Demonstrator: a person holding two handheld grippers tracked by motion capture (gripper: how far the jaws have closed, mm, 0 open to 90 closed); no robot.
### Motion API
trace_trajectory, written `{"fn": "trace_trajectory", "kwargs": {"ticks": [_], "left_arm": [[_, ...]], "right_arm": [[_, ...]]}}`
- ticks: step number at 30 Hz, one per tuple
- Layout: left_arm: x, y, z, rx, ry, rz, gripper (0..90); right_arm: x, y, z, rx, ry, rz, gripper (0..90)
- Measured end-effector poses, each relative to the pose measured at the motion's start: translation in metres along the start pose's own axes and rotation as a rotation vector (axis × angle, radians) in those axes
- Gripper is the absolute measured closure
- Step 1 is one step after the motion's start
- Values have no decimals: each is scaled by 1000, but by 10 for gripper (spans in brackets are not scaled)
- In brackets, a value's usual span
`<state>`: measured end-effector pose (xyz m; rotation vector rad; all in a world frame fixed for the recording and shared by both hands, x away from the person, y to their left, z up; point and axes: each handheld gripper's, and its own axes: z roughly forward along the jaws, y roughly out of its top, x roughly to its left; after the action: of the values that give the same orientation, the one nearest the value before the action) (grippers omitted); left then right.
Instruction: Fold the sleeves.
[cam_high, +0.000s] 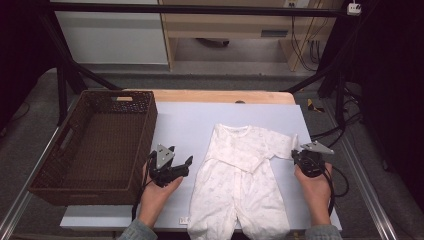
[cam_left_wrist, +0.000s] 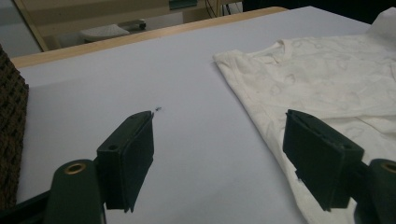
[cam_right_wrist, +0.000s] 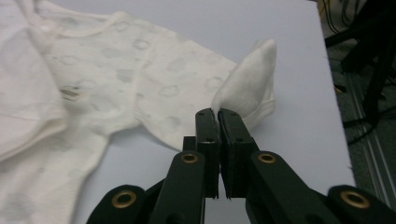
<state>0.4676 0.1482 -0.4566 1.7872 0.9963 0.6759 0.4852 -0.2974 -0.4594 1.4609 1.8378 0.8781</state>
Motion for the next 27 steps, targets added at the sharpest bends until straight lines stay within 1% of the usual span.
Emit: {"fn": "trace_trajectory", "kwargs": {"ticks": [1, 3, 4, 5, 6, 9, 12, 18, 19, 23, 24, 25, 27], "left_arm": [[0, 0, 0, 0, 1, 0, 247], [1, 0, 0, 0, 1, -2, 246], [1, 0, 0, 0, 1, -2, 246], [1, 0, 0, 0, 1, -1, 246], [1, 0, 0, 0, 2, -1, 246], [1, 1, 0, -1, 2, -2, 246], [1, 1, -1, -3, 1, -2, 246], [2, 1, -1, -4, 4, -2, 246], [2, 1, -1, -5, 3, -2, 246], [2, 2, -1, -6, 3, -4, 246], [2, 2, -1, -6, 3, -4, 246], [3, 2, -2, -6, 3, -3, 246], [3, 3, -2, -8, 4, -3, 246]], "right_arm": [[4, 2, -1, -3, 12, -5, 877], [14, 5, -2, -12, 32, -40, 877], [14, 5, -2, -12, 32, -40, 877], [21, 7, -2, -15, 46, -64, 877], [25, 9, -3, -15, 57, -75, 877], [37, 11, -3, -24, 85, -92, 877], [47, 14, -4, -30, 111, -122, 877], [71, 21, -9, -58, 150, -182, 877], [75, 22, -9, -64, 156, -186, 877], [90, 24, -11, -69, 183, -227, 877], [90, 24, -11, -69, 183, -227, 877], [98, 25, -11, -72, 196, -245, 877], [104, 25, -12, -76, 206, -255, 877]]}}
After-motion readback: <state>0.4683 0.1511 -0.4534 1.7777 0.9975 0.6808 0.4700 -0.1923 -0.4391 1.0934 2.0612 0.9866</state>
